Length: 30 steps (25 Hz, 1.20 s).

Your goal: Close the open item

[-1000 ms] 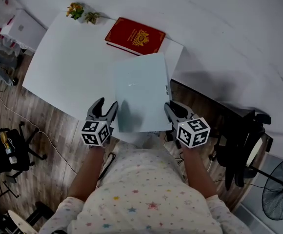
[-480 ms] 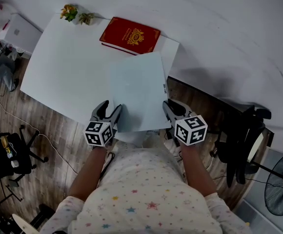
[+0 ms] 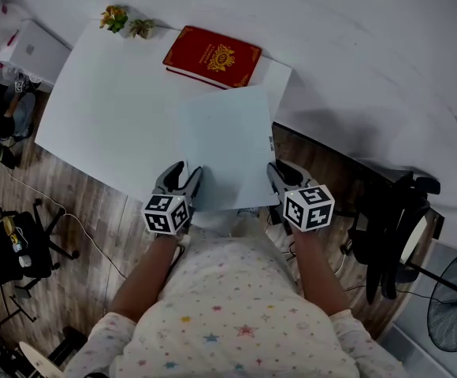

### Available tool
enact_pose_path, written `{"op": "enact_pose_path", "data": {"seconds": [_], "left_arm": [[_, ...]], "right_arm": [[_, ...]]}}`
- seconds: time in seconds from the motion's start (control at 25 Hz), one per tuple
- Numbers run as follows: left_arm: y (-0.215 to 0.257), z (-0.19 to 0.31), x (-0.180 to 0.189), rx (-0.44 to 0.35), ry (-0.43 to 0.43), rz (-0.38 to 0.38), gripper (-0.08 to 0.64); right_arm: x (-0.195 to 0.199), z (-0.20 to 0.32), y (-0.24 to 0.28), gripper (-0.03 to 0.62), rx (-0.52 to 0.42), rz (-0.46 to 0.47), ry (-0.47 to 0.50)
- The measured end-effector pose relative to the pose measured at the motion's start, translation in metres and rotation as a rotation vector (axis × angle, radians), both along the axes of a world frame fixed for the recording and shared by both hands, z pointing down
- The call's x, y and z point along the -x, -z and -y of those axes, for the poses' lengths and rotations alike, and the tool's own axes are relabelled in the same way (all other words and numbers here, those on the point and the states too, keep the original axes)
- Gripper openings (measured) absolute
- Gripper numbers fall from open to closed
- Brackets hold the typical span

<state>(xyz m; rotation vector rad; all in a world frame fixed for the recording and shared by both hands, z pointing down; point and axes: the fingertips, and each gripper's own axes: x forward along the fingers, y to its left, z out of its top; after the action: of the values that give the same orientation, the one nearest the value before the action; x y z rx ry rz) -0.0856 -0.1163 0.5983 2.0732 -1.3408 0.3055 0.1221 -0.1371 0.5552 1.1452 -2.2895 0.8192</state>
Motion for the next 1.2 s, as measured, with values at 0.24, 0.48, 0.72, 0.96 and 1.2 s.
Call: {"op": "enact_pose_path", "data": {"seconds": [0.24,0.48,0.72,0.96,1.2], "left_arm": [[-0.004,0.001,-0.003,0.015,-0.005,0.015,0.204],[-0.008,0.001,-0.006,0.032,0.012,-0.010,0.204],[-0.009,0.001,-0.006,0.031,0.021,-0.014,0.203],[-0.008,0.001,-0.008,0.017,0.009,0.033,0.202],[-0.009,0.001,-0.010,0.016,-0.002,0.052,0.188]], "right_arm": [[-0.005,0.000,-0.012,0.081,0.008,-0.019,-0.008],[-0.008,-0.001,-0.025,0.099,0.014,-0.060,0.006],[-0.008,-0.004,-0.032,0.111,0.026,-0.062,0.003],[-0.009,-0.003,-0.031,0.112,0.031,-0.032,-0.014],[-0.012,-0.001,-0.032,0.086,0.030,-0.024,-0.035]]}}
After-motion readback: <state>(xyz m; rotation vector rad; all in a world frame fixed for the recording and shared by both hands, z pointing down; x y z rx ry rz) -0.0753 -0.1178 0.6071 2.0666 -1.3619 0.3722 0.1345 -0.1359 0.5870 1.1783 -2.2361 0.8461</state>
